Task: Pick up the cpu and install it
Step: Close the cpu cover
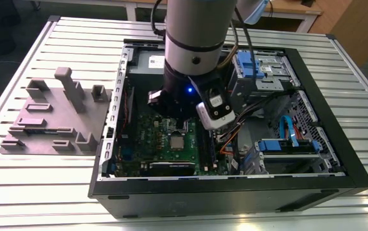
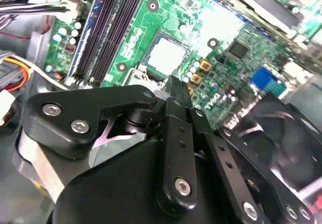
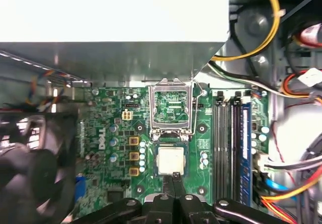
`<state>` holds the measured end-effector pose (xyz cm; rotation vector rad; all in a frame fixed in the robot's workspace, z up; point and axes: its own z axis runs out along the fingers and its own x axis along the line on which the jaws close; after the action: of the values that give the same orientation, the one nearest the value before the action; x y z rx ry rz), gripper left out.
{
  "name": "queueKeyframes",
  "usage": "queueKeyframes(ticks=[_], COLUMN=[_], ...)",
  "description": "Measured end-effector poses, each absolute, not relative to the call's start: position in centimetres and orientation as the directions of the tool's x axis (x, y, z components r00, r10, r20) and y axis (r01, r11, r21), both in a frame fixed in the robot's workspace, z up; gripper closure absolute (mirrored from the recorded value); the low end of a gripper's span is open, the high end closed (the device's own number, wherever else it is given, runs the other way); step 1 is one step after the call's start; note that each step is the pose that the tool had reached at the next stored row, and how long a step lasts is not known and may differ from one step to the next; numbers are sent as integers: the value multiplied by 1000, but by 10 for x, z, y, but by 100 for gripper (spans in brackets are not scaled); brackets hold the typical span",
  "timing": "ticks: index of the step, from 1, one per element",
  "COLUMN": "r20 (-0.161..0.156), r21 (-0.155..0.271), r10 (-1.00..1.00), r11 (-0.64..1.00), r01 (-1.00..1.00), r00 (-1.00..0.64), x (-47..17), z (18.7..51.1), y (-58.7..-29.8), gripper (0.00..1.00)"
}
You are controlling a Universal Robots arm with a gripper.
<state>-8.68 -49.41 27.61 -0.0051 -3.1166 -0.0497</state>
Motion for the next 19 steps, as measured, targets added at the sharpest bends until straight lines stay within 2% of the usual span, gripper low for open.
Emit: queueKeyframes(ticks=[5,19], r20=[22,21], r21=[29,29], r10=[-11,-215], r11=[1000,976], r01=[-11,-215], r00=[-1000,-976], x=[-87,-85], z=[282,280], y=[-491,-491], gripper=[90,90])
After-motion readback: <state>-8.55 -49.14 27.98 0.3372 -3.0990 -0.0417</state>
